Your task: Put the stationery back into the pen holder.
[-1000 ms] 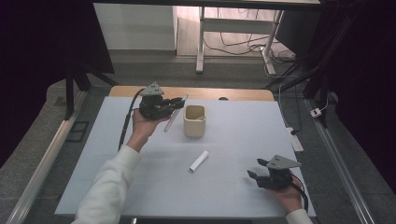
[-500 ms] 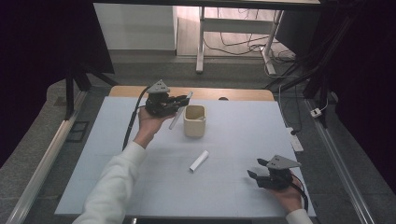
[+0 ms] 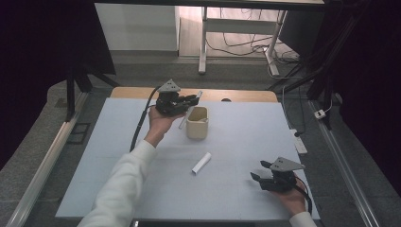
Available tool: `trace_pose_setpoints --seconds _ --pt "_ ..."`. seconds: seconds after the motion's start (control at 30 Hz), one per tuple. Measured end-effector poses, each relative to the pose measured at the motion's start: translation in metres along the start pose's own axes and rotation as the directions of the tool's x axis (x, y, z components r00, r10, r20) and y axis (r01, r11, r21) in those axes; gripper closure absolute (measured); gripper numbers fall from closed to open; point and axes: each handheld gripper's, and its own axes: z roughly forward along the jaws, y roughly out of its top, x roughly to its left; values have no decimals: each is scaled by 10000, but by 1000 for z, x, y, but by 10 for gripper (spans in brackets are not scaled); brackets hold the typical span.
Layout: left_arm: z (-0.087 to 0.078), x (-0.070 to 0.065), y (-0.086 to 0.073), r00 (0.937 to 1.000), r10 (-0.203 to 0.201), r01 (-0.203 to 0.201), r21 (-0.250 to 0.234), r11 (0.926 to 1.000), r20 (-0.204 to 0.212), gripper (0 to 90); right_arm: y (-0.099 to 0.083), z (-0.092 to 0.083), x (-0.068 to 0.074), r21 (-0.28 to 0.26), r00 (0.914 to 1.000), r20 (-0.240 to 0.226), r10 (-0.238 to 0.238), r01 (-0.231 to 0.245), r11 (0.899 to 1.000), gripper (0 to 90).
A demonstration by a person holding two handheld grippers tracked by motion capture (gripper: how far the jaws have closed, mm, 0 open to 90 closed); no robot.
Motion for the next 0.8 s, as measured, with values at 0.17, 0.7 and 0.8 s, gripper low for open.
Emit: trace_pose_setpoints --seconds 0.17,0.7,0.8 --pt "5 1 3 10000 18 -18 -225 9997 -4 780 0 0 0 5 10000 2 -7 7 10000 353" --pt "24 7 13 9999 -144 148 -560 9983 87 779 0 0 -1 0 10000 37 -1 1 10000 353" --pt "29 8 14 9999 -132 135 -550 9984 47 779 0 0 -1 21 10000 32 2 -2 10000 354"
